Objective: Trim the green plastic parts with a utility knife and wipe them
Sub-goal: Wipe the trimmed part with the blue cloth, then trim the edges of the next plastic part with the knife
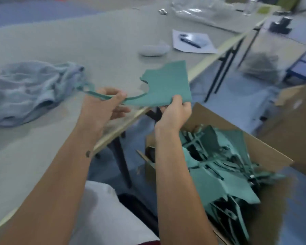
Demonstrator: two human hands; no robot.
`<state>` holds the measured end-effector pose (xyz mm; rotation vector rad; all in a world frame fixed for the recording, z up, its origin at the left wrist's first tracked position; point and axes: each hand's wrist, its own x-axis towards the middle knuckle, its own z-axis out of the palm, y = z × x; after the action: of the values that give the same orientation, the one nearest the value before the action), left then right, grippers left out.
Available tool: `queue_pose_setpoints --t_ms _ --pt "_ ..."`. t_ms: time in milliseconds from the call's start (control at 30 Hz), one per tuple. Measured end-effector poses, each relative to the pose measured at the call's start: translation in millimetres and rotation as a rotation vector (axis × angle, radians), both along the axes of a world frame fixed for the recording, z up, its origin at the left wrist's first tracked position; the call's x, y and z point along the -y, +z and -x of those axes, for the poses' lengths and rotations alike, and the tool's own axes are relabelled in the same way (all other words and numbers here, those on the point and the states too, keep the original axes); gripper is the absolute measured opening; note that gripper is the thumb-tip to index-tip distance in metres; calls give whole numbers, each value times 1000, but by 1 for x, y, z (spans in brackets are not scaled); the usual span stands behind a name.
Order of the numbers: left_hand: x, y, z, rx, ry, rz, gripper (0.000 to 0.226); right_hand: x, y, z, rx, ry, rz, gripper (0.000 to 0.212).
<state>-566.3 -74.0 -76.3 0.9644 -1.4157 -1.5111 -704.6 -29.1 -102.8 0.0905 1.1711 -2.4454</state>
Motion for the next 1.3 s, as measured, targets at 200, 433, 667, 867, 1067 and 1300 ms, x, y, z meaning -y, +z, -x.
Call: queue_pose_setpoints --t_ms 200,433,667,867,1067,1300 --pt "-43 -20 83 84 -288 -38 7 -78 -57 86 156 -248 -122 15" --pt "-67 -89 118 242 -324 -392 31 -131 -135 112 263 -444 -303 15" --pt "-63 -102 102 591 -509 -423 41 -128 -159 96 425 -511 -797 46" --pt "-59 -97 92 591 -524 -391 28 -117 -147 78 695 -592 -601 46" --pt "-49 -63 85 569 -595 -222 25 -62 -98 37 246 -364 -405 25" --pt "-7 20 27 351 -388 147 28 18 11 -45 -492 62 -195 17"
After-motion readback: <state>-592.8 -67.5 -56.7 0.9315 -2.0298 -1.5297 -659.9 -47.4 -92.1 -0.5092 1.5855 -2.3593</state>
